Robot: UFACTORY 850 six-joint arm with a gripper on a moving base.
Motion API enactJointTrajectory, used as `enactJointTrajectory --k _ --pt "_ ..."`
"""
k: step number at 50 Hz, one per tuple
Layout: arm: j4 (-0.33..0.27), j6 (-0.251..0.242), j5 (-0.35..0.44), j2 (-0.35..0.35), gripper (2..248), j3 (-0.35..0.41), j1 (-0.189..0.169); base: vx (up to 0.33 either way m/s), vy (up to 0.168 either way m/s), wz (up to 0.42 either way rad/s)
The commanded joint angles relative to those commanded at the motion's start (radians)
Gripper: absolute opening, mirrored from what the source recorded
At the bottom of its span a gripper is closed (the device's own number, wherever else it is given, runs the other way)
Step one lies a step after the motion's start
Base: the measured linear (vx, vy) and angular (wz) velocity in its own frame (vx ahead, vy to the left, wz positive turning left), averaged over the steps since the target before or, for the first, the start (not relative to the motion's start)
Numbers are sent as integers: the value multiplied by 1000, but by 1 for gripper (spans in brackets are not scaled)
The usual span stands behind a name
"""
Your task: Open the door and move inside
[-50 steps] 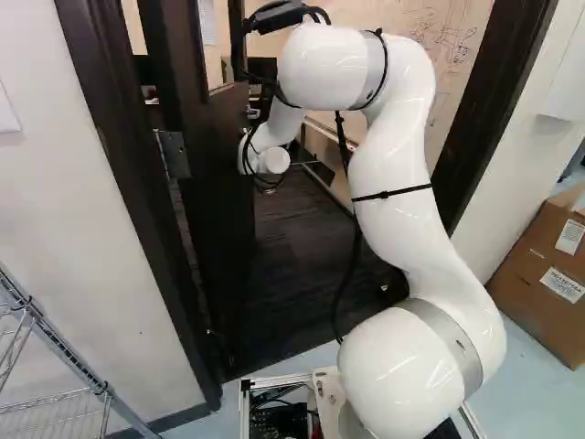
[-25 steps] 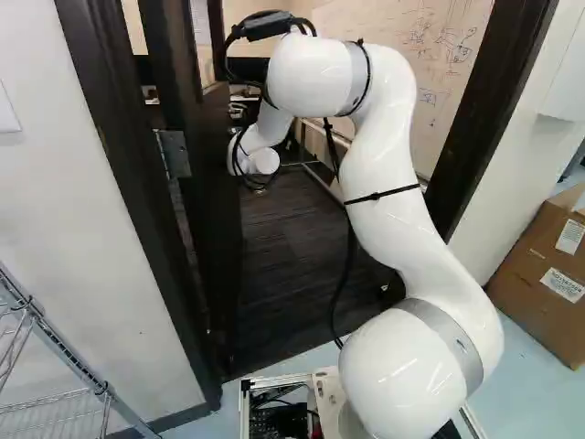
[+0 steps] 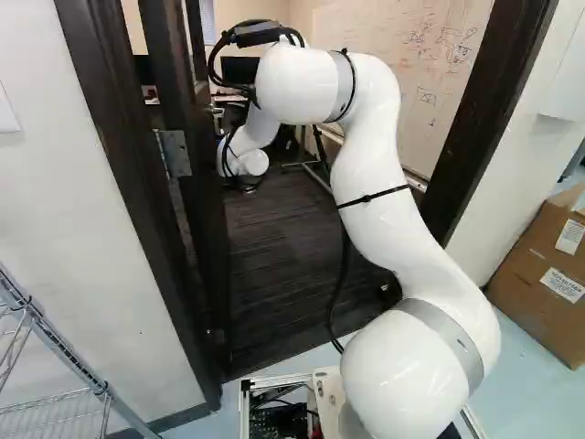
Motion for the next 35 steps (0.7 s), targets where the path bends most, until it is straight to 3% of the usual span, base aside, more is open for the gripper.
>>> enactJointTrajectory --k 35 --pt "-38 0 0 -54 247 -75 59 0 0 0"
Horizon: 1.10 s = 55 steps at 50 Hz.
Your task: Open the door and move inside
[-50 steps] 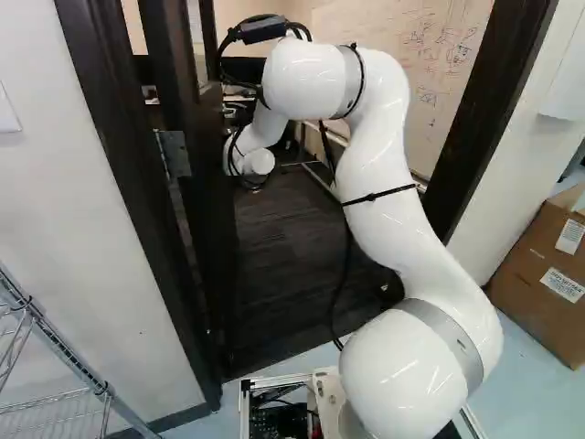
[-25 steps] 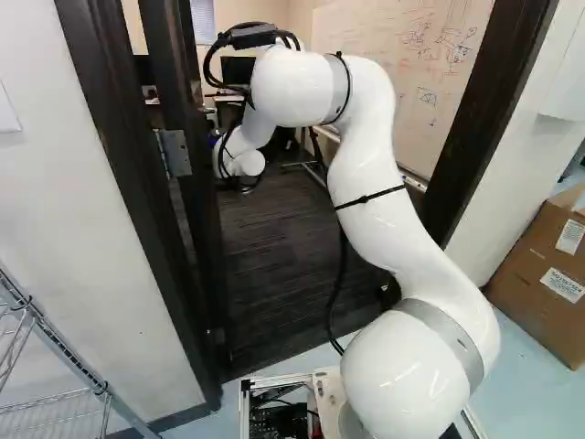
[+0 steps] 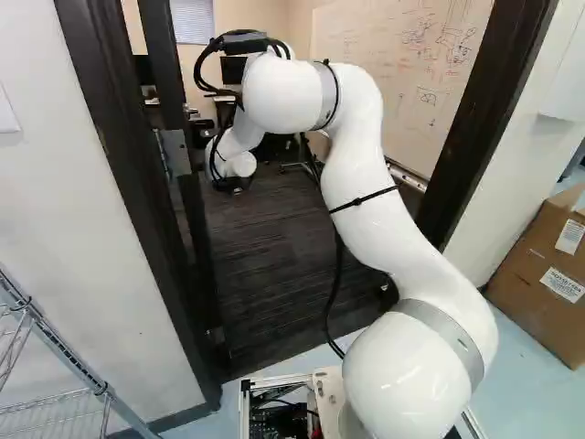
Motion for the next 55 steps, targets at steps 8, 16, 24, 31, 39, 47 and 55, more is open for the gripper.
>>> enactJointTrajectory --k 8,16,24,31,39,47,55 --pt "-2 0 0 -9 247 -13 9 0 0 0" --pt "-2 0 0 -11 247 -15 11 0 0 0" --pt "-2 0 0 -2 247 -3 2 0 0 0" --pt "-2 0 0 11 247 16 -11 0 0 0" --pt "-2 0 0 27 247 38 -27 0 0 0" --pt "-2 0 0 42 247 59 -44 0 0 0" --pt "-2 0 0 56 247 79 -61 0 0 0"
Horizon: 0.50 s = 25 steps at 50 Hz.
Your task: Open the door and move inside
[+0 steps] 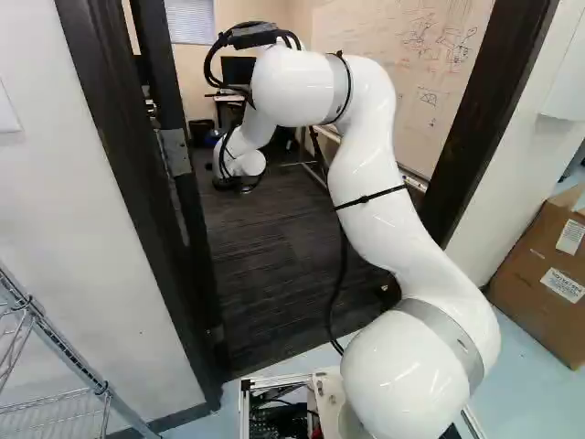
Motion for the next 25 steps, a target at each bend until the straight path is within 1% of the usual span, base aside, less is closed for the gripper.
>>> enactJointTrajectory --k 25 --pt "0 0 0 41 247 57 -55 0 0 0"
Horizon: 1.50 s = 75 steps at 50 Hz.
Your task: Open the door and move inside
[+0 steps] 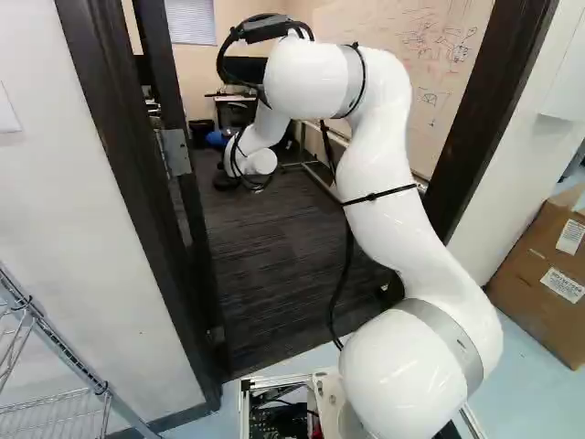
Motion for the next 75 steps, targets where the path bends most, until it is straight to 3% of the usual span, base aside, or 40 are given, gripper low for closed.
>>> enactJointTrajectory --k 75 --pt "0 0 0 83 247 114 -178 0 0 0"
